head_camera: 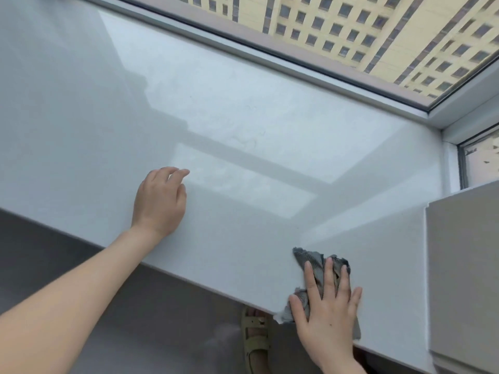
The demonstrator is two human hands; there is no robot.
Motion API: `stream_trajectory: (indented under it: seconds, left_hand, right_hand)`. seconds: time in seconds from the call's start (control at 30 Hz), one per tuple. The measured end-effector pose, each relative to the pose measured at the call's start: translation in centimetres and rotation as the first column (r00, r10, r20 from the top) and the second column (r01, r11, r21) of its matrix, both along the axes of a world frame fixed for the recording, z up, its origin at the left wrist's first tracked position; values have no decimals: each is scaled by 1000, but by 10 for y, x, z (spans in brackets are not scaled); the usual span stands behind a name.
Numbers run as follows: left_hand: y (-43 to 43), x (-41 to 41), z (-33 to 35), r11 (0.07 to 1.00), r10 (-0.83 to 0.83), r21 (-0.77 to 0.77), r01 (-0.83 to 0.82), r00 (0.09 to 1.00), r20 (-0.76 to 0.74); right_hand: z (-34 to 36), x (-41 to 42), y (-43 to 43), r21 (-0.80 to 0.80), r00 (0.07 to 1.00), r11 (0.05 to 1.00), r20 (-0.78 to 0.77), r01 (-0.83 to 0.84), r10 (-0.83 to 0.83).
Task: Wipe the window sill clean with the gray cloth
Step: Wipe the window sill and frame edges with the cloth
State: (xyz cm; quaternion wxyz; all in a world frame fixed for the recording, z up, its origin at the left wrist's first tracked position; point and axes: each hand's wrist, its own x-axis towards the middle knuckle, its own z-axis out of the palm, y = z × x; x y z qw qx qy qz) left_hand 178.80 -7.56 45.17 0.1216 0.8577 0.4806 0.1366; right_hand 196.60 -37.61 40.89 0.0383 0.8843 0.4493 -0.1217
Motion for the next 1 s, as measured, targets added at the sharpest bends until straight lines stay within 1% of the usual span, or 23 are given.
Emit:
stream_trajectory:
  seconds: [0.03,0.07,0.1,0.13,0.17,0.2,0.23,0.27,0.3,0.33,0.4,0.47,0.53,0.6,0.7,0.77,0.8,0.83,0.9,1.0]
  left_hand:
    - [-3,-7,1,1000,-3,2,3,1000,-1]
    - [-4,-14,2,1000,-5,6,5,1000,-2]
    - [-5,-21,3,1000,-4,11,4,1000,-7]
    - [-6,-29,3,1000,-3,16,3,1000,-13]
    - [-6,-35,3,1000,2,20,-2,1000,-20]
    - [-7,-36,1,1000,13,16,-12,1000,-24]
    - [-7,-38,1,1000,26,8,-26,999,-25]
    - [-7,-39,-1,999,39,-1,-39,999,-22]
    - [-7,-39,-2,999,53,-10,-53,999,-11]
    - [-7,-40,-2,997,69,-19,-69,998,1]
    - [-4,-54,2,996,87,-19,-87,996,14]
    - [-4,-59,3,996,93,-15,-93,995,32]
    - [-1,-62,5,995,95,-2,-95,994,53]
    - [6,-65,4,995,92,22,-93,993,70]
    - [19,-65,-2,992,123,29,-126,989,84]
    - [26,-62,-4,986,164,16,-167,981,104]
    - [28,-61,-4,984,178,12,-180,978,114]
    - [29,-61,-4,982,186,11,-188,975,120]
    - [30,-60,-2,980,196,10,-198,972,129]
    - [28,-63,7,975,216,14,-220,966,139]
  right_hand:
    - [0,16,-9,15,990,990,8,-140,140]
    - [0,39,-18,29,971,971,23,-238,237]
    - [-1,64,-25,37,969,969,51,-242,241]
    - [0,85,-27,43,991,991,63,-123,120]
    - [3,102,-24,59,994,994,62,87,-91]
    - [3,112,-14,90,948,948,65,305,-311]
    - [3,112,5,114,875,875,68,471,-480]
    - [2,106,28,117,814,814,64,569,-578]
    - [3,97,53,110,792,792,48,601,-608]
    - [2,85,78,102,812,810,32,577,-583]
    - [0,58,131,90,883,880,12,467,-470]
    - [-1,52,177,97,903,899,1,427,-429]
    - [-2,63,215,111,912,907,7,407,-410]
    - [-2,80,245,105,943,939,28,327,-331]
    - [1,95,282,100,977,972,1,213,-214]
    - [3,85,307,123,997,989,-17,78,-76]
    - [4,72,319,138,999,990,-17,-28,31]
    - [6,53,328,149,988,977,-13,-149,153]
    - [8,8,335,166,922,910,-9,-381,388]
    - [9,-59,306,214,744,731,-32,-648,668]
